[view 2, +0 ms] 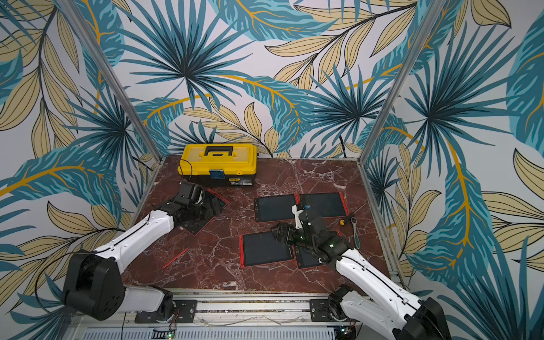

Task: Place the stylus back onto the writing tablet
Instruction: Move the writing tablet to the center of the board, then adjust the writing tablet at the center of the board.

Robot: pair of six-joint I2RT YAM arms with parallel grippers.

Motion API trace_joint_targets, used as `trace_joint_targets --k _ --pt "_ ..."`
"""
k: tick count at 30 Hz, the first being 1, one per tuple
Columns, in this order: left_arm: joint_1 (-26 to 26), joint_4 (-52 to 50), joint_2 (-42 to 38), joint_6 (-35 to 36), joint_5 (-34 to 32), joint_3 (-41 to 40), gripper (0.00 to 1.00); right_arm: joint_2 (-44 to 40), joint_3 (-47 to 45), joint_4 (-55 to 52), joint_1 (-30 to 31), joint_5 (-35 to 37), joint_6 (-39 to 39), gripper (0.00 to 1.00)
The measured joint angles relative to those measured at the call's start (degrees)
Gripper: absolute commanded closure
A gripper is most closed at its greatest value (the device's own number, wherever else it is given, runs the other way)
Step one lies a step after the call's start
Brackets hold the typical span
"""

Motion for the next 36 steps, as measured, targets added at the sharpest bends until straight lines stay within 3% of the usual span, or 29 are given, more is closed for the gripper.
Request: trace_joint_targets --k 6,17,36 --pt "6.5 3.5 4.3 0.5 4.0 1.0 0.03 0.2 0.3 0.0 0.1 -0.2 -1.0 0.00" --pt "13.4 14.3 11.5 1.6 9.9 2.8 0.03 -0.9 0.3 -0.6 0.1 -0.2 -1.4 0.00" --pt "16.3 20.6 28.2 7.7 13.6 12.9 0.00 -2.2 0.3 -2.3 0.1 0.5 -1.4 0.00"
